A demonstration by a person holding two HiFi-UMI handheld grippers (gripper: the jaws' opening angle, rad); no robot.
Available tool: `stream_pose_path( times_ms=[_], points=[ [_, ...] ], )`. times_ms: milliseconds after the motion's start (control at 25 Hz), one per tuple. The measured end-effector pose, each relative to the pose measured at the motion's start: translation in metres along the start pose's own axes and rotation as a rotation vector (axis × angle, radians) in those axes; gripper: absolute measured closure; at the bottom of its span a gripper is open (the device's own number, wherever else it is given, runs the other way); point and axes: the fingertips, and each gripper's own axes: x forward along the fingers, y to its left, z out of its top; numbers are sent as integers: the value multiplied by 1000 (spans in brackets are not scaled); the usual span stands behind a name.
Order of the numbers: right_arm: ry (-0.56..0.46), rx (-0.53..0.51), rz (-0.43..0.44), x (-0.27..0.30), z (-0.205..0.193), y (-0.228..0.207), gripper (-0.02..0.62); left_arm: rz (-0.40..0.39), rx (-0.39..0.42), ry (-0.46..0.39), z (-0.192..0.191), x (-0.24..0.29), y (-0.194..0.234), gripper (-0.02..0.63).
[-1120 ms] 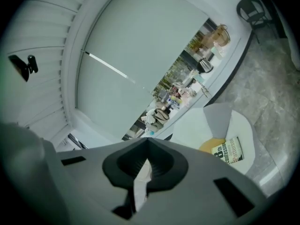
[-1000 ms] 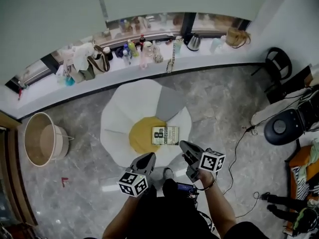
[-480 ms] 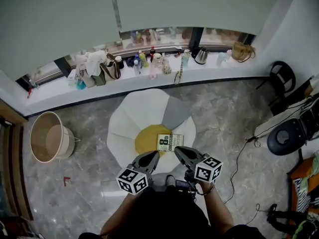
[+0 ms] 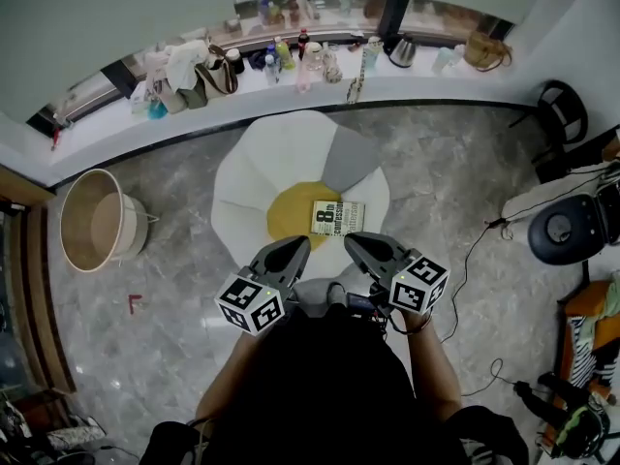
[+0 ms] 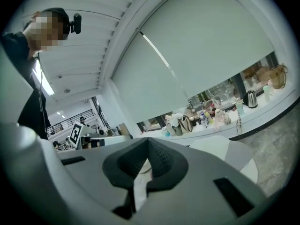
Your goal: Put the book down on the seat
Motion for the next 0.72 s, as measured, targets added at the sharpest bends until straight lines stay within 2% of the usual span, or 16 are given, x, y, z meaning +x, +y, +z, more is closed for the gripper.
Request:
stream_pose_path(
  times_ms=[720],
  points=[
    [-24, -2, -4, -10, 1, 4, 580, -22, 24, 31, -11, 1, -5, 595]
  ],
)
